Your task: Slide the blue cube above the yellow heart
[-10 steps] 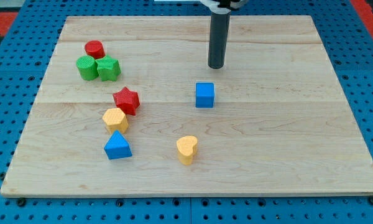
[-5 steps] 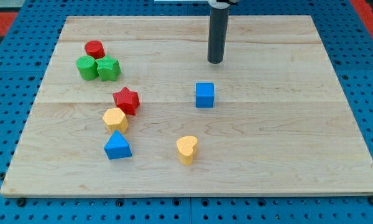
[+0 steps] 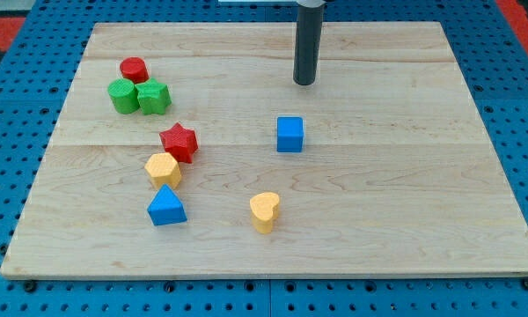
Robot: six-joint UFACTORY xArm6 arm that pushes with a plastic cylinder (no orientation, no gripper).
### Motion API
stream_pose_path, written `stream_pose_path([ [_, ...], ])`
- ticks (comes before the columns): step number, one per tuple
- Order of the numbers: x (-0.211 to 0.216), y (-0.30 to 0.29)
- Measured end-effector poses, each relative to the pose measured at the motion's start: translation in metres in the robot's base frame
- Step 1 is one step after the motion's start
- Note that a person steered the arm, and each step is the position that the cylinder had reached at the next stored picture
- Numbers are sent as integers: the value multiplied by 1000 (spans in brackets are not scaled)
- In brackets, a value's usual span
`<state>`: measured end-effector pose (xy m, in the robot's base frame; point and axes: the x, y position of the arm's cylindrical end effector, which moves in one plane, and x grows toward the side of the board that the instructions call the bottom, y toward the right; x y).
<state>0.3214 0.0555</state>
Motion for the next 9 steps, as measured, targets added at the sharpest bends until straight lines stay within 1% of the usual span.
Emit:
stream_pose_path([
  [1, -2, 1],
  [2, 3, 19],
  [3, 22, 16],
  [4, 88, -47],
  [5, 116, -88],
  [6, 114, -91],
  [7, 79, -51],
  [8, 104, -9],
  [9, 134, -7],
])
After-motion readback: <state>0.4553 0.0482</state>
